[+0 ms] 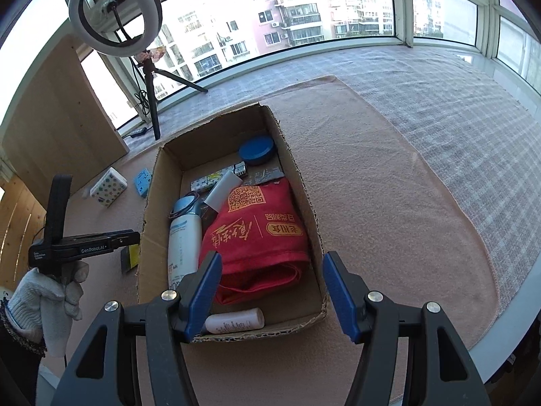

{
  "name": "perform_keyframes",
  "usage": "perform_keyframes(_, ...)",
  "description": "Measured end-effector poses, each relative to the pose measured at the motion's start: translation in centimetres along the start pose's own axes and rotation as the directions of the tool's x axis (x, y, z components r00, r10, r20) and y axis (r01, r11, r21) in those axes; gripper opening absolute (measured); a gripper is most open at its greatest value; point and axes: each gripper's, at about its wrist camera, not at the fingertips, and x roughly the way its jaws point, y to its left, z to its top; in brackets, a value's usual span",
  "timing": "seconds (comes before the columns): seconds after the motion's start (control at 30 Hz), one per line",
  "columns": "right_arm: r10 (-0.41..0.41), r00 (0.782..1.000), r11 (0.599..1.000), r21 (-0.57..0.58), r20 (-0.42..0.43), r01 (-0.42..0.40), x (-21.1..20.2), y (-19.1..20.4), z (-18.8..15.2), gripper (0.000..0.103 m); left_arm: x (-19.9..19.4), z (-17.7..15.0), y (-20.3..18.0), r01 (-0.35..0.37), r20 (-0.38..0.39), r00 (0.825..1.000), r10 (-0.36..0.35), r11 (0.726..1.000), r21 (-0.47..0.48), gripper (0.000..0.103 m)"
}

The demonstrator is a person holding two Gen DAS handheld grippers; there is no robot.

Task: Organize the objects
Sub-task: 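Move the left gripper to the yellow ruler card on the floor, then close the left gripper on the yellow ruler card and lift it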

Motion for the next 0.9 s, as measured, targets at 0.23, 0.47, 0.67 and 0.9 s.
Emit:
perform_keyframes(0.23, 0.009, 1.0, 1.0, -0.018, -0.007, -0.009, -0.2, 1.3, -0.8, 0.058, -2.6, -2.4, -2.0, -0.048, 0.057, 0.997, 0.044, 0.995, 0.082, 0.034)
perform_keyframes(0.47, -0.042, 0.999, 0.998, -0.051, -0.012, 0.042, -1.0, 2.4, -2.7, 0.058, -1.5, -2.7, -4.9, -0.11, 0.025, 0.994, 0.107, 0.973, 0.204, 0.067)
perform_keyframes(0.67, -0.049, 0.998, 0.998, -0.05, -0.03, 0.047, -1.7, 2.6, -4.4, 0.059, 0.5, -1.8, -4.7, -0.128, 0.0, 0.991, 0.13, 0.972, 0.2, 0.067)
perform_keyframes(0.9, -0.062, 0.998, 0.998, -0.02, -0.033, 0.061, -2.2, 1.7, -5.0, 0.06, 1.0, -1.7, -4.9, -0.115, -0.011, 0.993, 0.12, 0.97, 0.213, 0.061)
